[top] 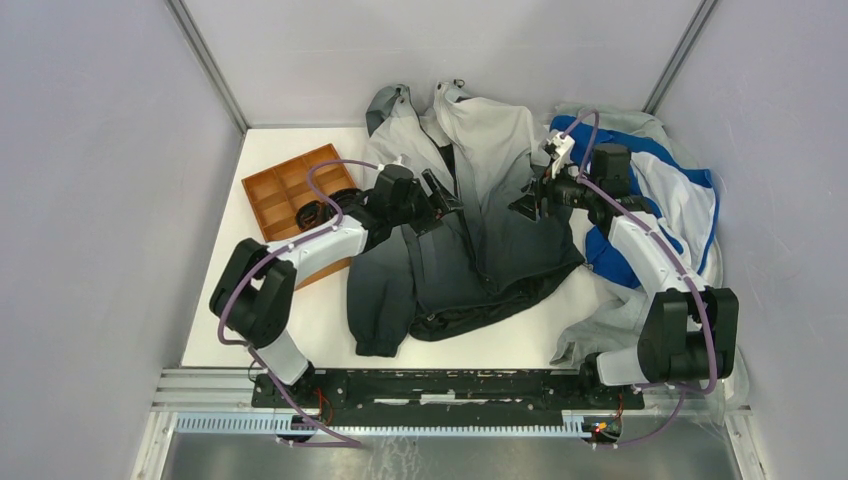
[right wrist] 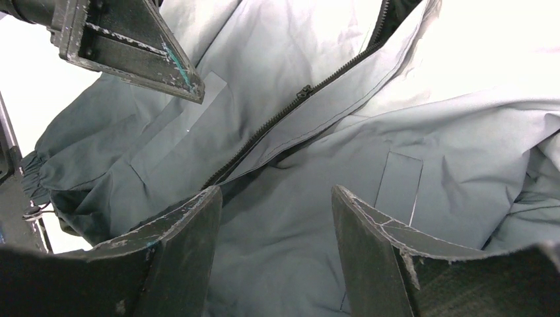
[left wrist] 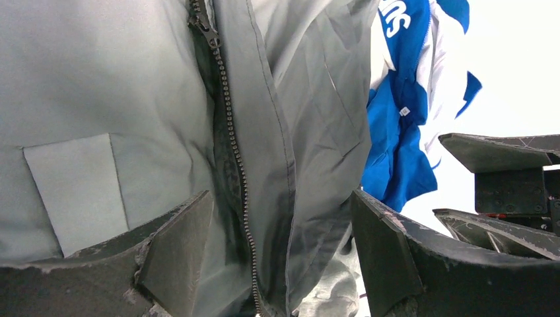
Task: Zip up the jacket
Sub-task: Adjust the zipper on the jacket.
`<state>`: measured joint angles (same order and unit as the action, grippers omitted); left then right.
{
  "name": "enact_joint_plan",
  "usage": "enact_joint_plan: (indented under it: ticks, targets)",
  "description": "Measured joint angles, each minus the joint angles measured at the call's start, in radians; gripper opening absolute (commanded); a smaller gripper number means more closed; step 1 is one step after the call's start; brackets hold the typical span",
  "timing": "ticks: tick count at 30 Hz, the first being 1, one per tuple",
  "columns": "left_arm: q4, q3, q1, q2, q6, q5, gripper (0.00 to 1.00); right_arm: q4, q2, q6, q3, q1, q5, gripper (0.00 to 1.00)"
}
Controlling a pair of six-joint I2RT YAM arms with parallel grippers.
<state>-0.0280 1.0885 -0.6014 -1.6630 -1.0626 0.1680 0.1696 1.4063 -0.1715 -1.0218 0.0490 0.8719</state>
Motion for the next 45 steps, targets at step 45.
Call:
enact_joint_plan:
  ticks: [45]
  targets:
    - [0.083, 0.118, -0.002, -0.138, 0.018, -0.003, 0.67, -0.057, -0.023, 0.046, 0.058, -0.025, 0.020, 0.68]
